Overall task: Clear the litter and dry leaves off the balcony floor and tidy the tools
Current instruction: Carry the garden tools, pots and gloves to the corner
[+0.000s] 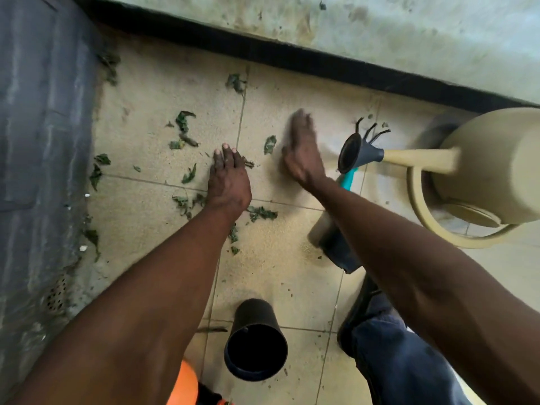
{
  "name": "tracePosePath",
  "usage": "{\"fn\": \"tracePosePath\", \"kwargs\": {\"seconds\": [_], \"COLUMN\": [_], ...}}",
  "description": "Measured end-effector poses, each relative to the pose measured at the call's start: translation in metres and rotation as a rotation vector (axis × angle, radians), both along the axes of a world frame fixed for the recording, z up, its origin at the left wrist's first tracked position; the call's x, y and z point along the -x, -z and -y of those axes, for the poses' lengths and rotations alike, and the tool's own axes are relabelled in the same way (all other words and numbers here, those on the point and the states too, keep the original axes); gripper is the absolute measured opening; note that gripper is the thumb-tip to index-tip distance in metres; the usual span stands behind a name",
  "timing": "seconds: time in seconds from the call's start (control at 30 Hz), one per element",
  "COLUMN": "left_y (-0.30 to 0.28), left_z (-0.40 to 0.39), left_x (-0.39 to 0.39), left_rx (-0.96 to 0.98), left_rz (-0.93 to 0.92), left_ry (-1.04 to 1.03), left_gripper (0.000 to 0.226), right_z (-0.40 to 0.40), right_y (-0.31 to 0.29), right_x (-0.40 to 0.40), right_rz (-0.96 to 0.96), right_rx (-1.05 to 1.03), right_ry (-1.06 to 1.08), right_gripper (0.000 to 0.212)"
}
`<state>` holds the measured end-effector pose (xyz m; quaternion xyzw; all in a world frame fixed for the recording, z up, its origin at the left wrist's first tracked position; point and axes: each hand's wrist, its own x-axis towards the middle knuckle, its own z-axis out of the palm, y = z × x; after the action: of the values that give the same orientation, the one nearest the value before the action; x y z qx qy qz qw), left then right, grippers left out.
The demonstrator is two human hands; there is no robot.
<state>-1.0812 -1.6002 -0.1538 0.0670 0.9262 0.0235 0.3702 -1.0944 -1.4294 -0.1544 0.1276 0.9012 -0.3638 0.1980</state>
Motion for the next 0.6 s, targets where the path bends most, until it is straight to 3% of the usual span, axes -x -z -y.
{"fn": "tracePosePath", "kwargs": {"seconds": [0.1,0.2,0.3,0.33,0.47,0.53,0.6], "left_y": [-0.018,-0.03,-0.028,-0.025,-0.02,-0.022,-0.022], "left_z": [0.005,0.03,0.069,0.082,0.126,0.144,0.155], "left_x": [0.015,0.027,0.032,0.034,0.056,0.07,0.089], "left_rx": [-0.146,-0.334,-0.29,-0.277,-0.243,-0.207,-0.158], "left_rz": [0.065,-0.102,-0.338,-0.369,-0.437,-0.446,-0.441], "left_ry": [-0.16,-0.419,-0.515,-0.514,-0.487,-0.443,-0.348], "left_gripper": [0.099,0.076,0.062,0.062,0.065,0.067,0.074], "right_z": [0.026,0.035,0.039,0.045,0.091,0.116,0.136], "right_y": [-0.008,-0.014,-0.009,-0.005,0.0,-0.003,-0.005], "right_x": [-0.002,0.033,0.074,0.085,0.09,0.085,0.094], "right_rz": [-0.037,-0.1,-0.113,-0.102,-0.02,-0.075,-0.15], "right_rx": [0.054,-0.014,-0.055,-0.073,-0.054,0.027,0.004], "right_ry": [-0.395,-0.353,-0.325,-0.362,-0.584,-0.66,-0.655], "right_gripper": [0.065,0.08,0.115,0.116,0.072,0.053,0.052]}}
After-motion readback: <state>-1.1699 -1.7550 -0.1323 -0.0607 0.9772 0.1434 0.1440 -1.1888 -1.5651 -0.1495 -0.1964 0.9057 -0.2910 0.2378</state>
